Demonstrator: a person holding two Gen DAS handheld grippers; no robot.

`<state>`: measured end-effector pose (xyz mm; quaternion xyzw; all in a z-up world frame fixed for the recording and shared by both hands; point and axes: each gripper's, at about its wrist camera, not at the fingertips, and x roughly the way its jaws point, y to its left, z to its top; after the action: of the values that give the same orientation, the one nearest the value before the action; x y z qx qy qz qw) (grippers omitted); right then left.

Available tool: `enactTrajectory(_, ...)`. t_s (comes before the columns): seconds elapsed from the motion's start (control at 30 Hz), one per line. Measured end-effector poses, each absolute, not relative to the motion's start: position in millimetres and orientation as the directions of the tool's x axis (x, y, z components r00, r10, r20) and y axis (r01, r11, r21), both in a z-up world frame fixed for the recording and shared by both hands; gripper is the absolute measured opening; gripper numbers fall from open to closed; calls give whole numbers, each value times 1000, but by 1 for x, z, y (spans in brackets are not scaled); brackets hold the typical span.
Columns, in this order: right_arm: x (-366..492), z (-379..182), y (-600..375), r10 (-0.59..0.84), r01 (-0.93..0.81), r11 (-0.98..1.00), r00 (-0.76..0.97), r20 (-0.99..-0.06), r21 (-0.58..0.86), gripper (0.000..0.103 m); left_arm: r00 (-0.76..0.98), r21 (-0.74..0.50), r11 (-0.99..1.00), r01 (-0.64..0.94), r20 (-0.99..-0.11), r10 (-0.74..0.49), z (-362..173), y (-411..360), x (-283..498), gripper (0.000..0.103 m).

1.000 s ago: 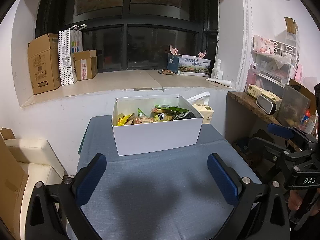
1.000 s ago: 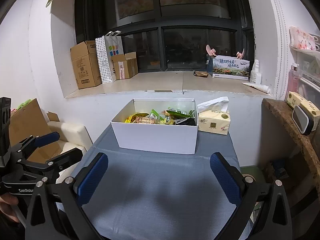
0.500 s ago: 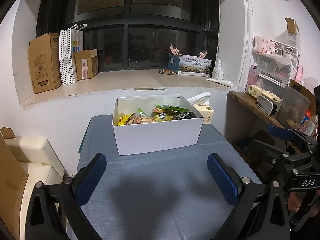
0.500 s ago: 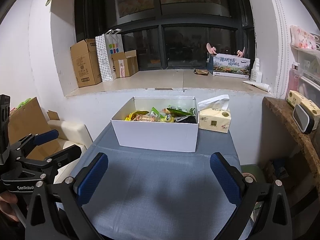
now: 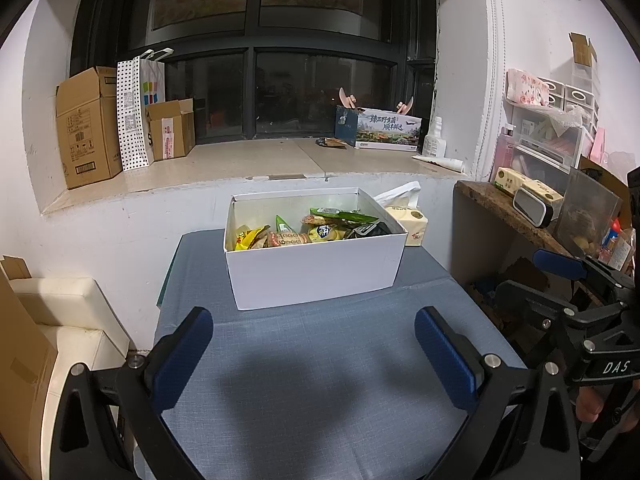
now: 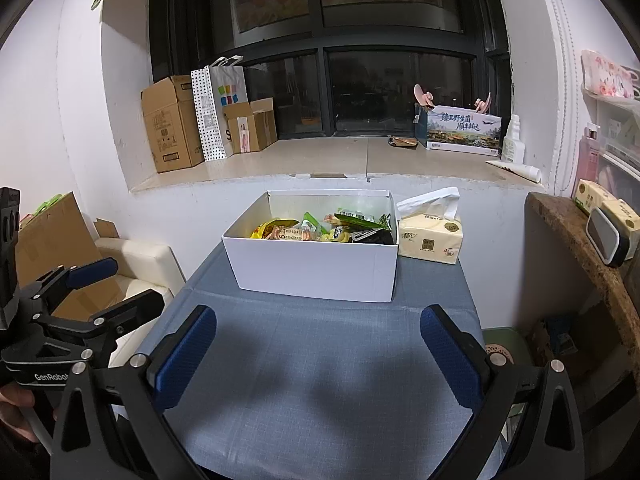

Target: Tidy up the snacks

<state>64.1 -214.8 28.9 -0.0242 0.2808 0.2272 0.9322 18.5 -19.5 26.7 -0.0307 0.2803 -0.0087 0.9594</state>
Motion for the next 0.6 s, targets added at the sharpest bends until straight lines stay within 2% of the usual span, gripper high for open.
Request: enactTrajectory(0.6, 63, 28, -214, 410, -440, 895, 737, -537, 78, 103, 842, -62, 998, 3, -537, -36, 26, -20, 18, 103)
